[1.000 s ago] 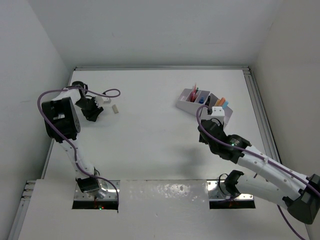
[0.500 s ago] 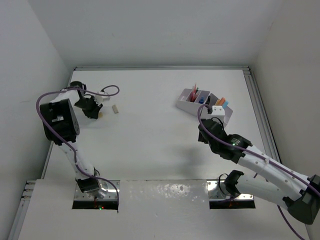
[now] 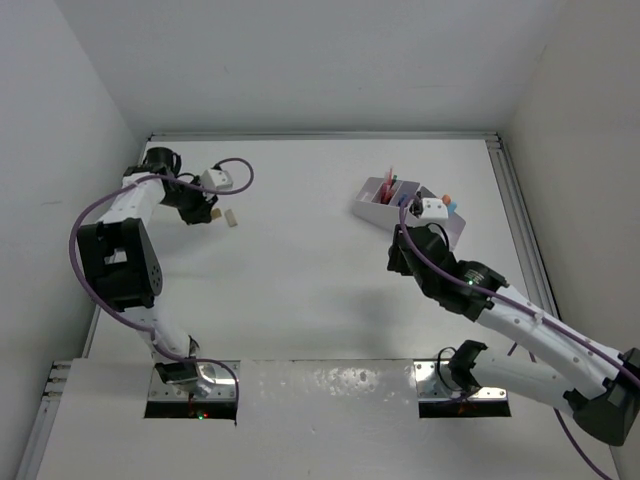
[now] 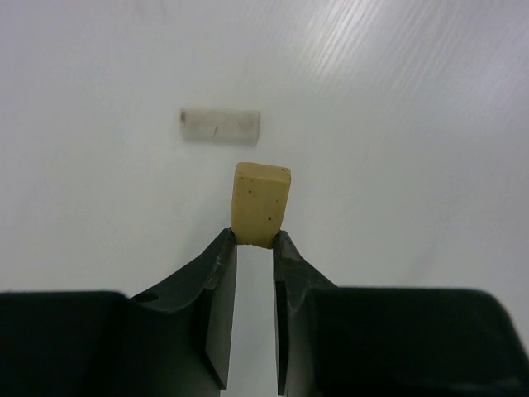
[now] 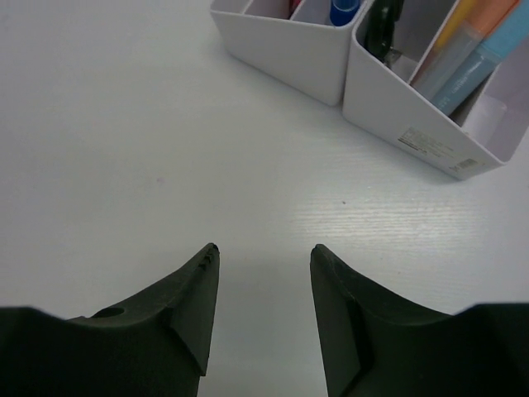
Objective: Sort the stationery into containers
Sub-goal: Pick up the stationery from the center of the board, then place the stationery in the storage box.
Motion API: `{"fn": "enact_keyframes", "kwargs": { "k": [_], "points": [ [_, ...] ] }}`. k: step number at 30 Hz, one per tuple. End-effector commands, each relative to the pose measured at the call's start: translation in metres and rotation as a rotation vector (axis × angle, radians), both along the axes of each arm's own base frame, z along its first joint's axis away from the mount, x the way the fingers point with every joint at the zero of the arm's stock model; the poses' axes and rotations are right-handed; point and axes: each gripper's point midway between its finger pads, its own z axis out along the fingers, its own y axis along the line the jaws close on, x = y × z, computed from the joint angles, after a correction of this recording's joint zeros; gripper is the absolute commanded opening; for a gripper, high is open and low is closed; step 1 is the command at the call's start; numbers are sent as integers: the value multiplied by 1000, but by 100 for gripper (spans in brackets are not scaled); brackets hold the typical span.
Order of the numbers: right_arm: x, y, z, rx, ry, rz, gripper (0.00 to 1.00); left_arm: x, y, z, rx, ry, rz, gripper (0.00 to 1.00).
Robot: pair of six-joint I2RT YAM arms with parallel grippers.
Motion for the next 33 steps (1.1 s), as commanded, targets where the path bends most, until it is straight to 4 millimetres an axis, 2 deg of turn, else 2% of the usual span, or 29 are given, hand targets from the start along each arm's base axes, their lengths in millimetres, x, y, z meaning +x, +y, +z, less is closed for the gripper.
{"fn": "enact_keyframes", "kwargs": {
  "k": [1,2,3,4,5,6,7,8,11,13,14,15,16,20,24,33],
  "points": [
    [17,31,30,122,-78,54,48,7,-90,86,-187,-206,-163,0],
    [25,43,47,165,-106,70,49,3,-117,95,-253,-163,-166,0],
    [30,57,54,204,-109,110,51,-3,-145,107,-341,-147,-219,0],
    [43,78,64,256,-136,145,52,-14,-181,113,-381,-131,-299,0],
    [51,94,83,314,-158,183,53,-17,-200,120,-407,-116,-324,0],
    [57,111,95,384,-157,250,54,-28,-229,123,-413,-98,-381,0],
    [69,122,88,408,-115,252,54,-31,-242,122,-420,-71,-376,0],
    [79,127,106,457,-114,265,54,-38,-260,128,-420,-74,-415,0],
    [97,132,107,512,-78,249,53,-40,-279,136,-454,-64,-403,0],
    [105,124,108,544,-94,214,53,-46,-289,141,-459,-66,-429,0],
    [102,123,101,553,-86,210,53,-49,-293,143,-467,-59,-433,0],
    [106,122,105,585,-105,202,53,-53,-300,148,-476,-58,-453,0],
    [104,122,99,591,-91,211,53,-55,-304,148,-480,-51,-460,0],
    [103,132,88,606,-50,236,51,-62,-320,153,-476,-54,-497,0],
    [101,134,73,625,-11,220,49,-58,-324,154,-470,-68,-485,0],
    [99,141,67,656,1,229,41,-55,-324,151,-459,-71,-474,0]
  ]
}}
